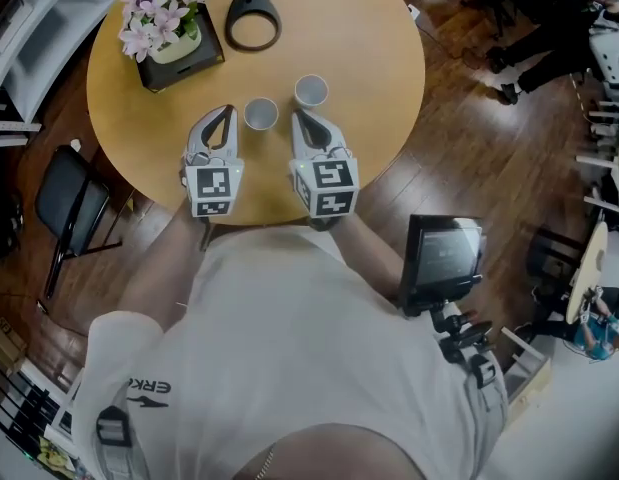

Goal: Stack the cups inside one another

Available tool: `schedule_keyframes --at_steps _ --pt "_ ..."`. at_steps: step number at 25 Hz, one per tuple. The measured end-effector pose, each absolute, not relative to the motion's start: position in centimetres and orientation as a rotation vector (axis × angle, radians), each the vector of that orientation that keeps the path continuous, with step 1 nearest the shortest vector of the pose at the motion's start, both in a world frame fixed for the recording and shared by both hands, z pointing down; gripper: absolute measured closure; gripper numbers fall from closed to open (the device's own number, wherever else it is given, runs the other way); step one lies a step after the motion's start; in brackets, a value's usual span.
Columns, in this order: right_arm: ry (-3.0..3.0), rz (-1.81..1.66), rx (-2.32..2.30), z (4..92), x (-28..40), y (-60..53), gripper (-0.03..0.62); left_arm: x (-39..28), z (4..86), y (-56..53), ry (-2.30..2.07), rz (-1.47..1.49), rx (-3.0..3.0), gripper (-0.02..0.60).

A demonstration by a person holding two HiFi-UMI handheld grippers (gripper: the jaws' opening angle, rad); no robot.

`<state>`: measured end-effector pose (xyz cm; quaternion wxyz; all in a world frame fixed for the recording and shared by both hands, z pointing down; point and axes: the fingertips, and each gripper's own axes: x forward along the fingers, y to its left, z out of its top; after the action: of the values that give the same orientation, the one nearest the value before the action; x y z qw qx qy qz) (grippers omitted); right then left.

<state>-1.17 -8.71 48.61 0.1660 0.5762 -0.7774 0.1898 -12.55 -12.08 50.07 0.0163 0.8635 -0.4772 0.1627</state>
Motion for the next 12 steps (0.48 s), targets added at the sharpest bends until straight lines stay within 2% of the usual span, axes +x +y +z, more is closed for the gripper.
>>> schedule_keyframes --at_steps 7,12 --pt "-2.178 0.633 1.566 53.3 -1.9 -8.9 0.577 -13.0 54.6 -11.9 -1.418 0.611 2.654 0.58" --pt "-2.162 0.727 1.473 55.9 -2.1 -7.5 0.542 -12.9 57.1 -10.1 -1.36 0.693 2.615 0.58"
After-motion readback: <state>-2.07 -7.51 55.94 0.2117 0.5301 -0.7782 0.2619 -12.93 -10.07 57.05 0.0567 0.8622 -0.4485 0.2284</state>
